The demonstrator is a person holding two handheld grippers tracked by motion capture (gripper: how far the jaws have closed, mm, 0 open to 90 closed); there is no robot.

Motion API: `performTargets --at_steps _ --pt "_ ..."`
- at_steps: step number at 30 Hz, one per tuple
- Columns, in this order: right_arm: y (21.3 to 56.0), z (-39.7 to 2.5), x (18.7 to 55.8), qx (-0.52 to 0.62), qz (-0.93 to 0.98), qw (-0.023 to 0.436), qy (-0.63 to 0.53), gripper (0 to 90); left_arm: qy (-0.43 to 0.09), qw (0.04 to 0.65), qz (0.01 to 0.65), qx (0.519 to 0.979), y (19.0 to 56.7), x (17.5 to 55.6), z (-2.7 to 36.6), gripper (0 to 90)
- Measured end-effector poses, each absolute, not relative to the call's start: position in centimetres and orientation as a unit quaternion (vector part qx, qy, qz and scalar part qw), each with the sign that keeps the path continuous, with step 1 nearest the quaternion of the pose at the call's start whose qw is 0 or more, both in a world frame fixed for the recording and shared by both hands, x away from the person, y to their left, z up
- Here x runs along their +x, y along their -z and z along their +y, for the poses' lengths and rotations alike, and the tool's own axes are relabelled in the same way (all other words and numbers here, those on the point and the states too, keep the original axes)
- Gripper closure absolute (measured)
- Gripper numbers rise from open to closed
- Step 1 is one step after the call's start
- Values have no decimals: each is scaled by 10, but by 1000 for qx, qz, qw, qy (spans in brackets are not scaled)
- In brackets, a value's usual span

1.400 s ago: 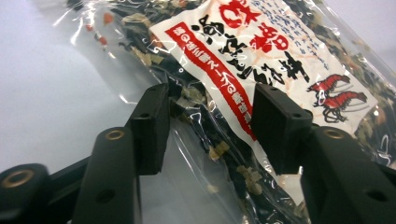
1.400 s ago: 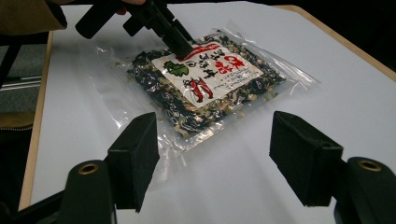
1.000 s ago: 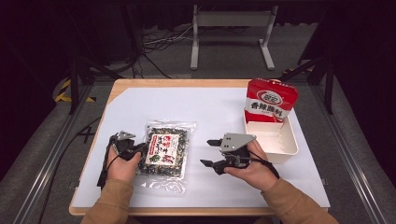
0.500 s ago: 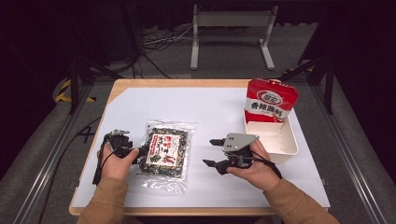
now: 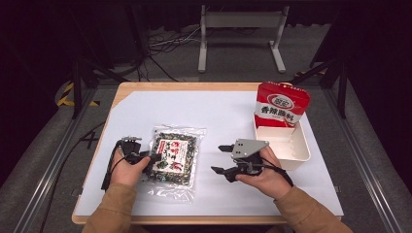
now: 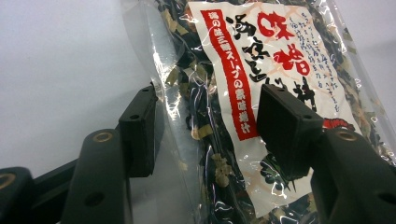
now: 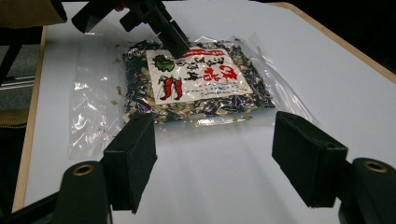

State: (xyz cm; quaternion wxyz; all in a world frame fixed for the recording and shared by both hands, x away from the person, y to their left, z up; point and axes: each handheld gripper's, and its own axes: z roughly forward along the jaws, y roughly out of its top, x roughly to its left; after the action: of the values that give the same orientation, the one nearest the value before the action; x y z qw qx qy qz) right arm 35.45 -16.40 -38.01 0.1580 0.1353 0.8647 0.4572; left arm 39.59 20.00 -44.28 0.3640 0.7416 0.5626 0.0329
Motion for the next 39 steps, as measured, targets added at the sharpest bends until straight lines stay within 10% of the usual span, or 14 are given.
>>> performTargets --at_steps 16,18,39 --pt "380 -164 355 137 865 158 -457 308 -19 384 550 741 443 399 202 621" --pt "380 -165 355 138 864 159 -456 308 -36 393 538 745 440 399 204 825" --pt "377 -173 357 164 857 161 -461 300 -73 492 476 725 394 378 202 844"
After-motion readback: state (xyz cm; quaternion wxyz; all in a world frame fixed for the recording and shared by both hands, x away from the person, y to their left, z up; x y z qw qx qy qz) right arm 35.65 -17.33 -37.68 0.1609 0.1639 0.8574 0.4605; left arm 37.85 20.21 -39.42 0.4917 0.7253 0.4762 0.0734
